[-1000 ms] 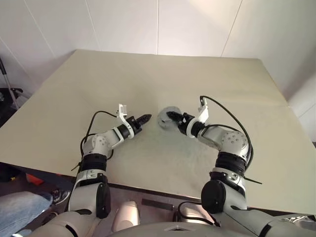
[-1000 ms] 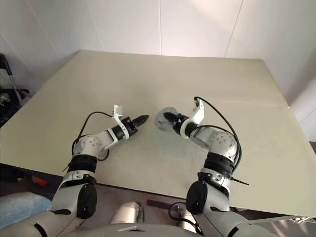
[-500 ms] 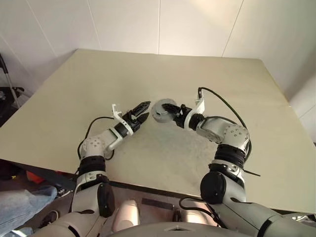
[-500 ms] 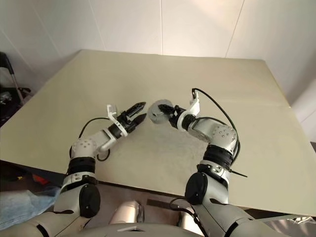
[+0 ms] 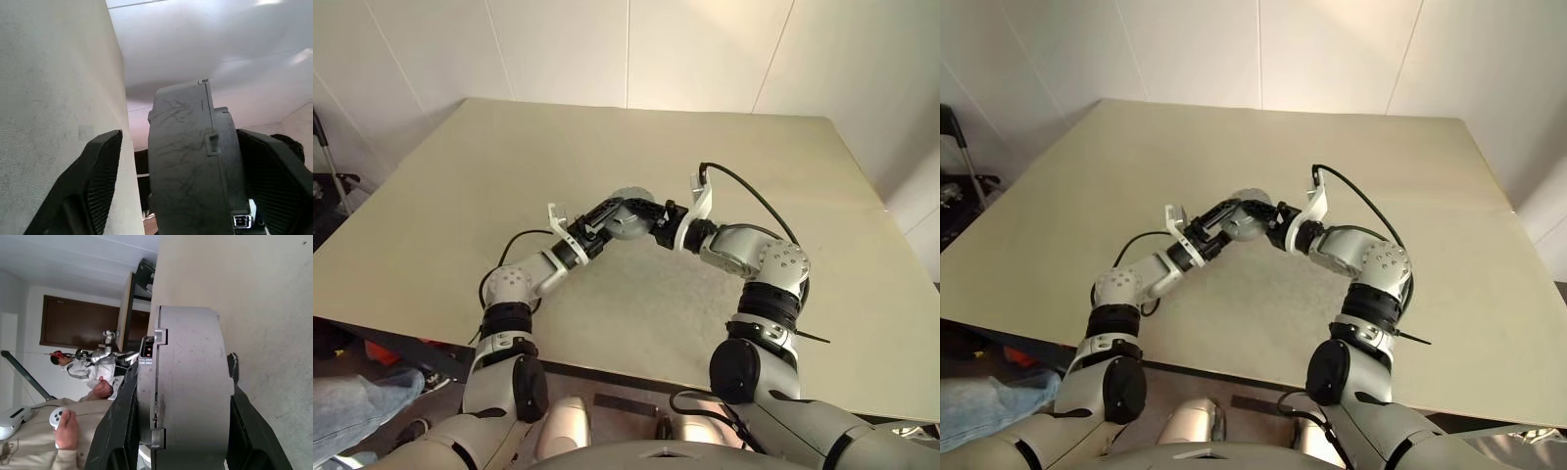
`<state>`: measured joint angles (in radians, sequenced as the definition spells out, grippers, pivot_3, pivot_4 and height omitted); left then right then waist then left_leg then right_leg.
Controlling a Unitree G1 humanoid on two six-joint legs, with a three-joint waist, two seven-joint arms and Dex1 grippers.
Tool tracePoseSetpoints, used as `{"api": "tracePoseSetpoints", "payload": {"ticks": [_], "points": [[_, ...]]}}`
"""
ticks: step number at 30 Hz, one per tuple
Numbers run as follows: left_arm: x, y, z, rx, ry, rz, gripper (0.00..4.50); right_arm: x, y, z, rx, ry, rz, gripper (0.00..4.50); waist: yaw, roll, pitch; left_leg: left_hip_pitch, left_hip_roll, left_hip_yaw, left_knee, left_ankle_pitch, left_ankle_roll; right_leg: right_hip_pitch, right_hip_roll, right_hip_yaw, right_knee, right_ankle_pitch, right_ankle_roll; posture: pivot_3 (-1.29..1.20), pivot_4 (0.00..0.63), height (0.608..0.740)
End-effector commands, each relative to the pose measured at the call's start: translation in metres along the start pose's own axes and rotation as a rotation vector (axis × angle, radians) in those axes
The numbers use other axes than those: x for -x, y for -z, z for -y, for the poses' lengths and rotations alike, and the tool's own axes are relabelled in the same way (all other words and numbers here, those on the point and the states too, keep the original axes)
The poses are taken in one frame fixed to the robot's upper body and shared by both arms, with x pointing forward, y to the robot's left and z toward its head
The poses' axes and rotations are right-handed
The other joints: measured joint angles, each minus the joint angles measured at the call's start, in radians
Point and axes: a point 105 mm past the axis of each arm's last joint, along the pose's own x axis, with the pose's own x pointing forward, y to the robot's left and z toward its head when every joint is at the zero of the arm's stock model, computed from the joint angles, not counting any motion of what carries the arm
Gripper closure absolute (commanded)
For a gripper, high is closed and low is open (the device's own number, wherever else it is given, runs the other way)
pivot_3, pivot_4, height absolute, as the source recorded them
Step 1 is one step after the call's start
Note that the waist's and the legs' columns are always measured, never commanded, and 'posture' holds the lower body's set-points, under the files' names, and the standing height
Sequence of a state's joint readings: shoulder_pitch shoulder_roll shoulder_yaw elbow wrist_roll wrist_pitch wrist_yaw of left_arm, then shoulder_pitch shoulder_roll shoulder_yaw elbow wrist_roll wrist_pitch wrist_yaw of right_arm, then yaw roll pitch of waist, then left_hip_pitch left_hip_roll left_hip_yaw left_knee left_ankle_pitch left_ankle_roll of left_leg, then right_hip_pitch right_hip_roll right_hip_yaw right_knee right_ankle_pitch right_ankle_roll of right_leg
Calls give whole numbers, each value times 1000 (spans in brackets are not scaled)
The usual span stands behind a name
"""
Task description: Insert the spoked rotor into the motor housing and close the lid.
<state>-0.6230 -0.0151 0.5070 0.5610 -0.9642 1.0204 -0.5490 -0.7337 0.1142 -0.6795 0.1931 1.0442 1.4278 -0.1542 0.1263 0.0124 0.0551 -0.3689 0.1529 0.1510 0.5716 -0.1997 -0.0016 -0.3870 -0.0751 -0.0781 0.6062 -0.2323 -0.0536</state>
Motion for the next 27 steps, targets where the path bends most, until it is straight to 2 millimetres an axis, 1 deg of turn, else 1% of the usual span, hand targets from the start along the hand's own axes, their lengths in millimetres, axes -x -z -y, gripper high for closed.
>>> {"api": "tracePoseSetpoints", "payload": {"ticks": [1, 3, 10, 12, 13, 16, 22, 27], "points": [[-7, 2, 12, -22, 51, -14, 1667, -5, -4, -44, 82, -144, 9, 2297, 0, 0, 0, 0, 0, 0, 0, 0, 0, 0, 0, 0, 0, 0, 0, 0, 0, 740], [-7, 1, 12, -22, 50, -11, 2235, -5, -5, -41, 80, -131, 13, 2297, 0, 0, 0, 0, 0, 0, 0, 0, 0, 0, 0, 0, 0, 0, 0, 0, 0, 740], [-5, 0, 8, -34, 20, -4, 2263, -10, -8, -33, 90, -88, 31, 2297, 0, 0, 0, 0, 0, 0, 0, 0, 0, 0, 0, 0, 0, 0, 0, 0, 0, 740], [-4, -1, 7, -39, 15, 4, 2263, -10, -8, -33, 94, -92, 28, 1680, 0, 0, 0, 0, 0, 0, 0, 0, 0, 0, 0, 0, 0, 0, 0, 0, 0, 740], [-4, -2, 7, -43, 13, 9, 2263, -10, -9, -33, 103, -95, 30, 1449, 0, 0, 0, 0, 0, 0, 0, 0, 0, 0, 0, 0, 0, 0, 0, 0, 0, 740], [-2, -5, 5, -51, 1, 26, 2263, -10, -17, -29, 178, -23, 84, 432, 0, 0, 0, 0, 0, 0, 1, 0, 0, 0, 0, 0, 0, 0, 0, 0, 0, 740], [3, -15, -1, -87, -41, 73, 2263, -11, -29, -22, 190, 11, 158, 432, 0, -1, 0, 0, 0, 0, 1, 0, 0, 0, 0, 0, 0, 0, 0, 0, 0, 740], [20, -38, -6, -118, -79, 182, 2263, -10, -37, -15, 188, 46, 202, 432, -3, -1, 0, 0, 0, -1, 1, 0, 0, 0, 0, 0, 0, 0, 0, 0, 0, 740]]}}
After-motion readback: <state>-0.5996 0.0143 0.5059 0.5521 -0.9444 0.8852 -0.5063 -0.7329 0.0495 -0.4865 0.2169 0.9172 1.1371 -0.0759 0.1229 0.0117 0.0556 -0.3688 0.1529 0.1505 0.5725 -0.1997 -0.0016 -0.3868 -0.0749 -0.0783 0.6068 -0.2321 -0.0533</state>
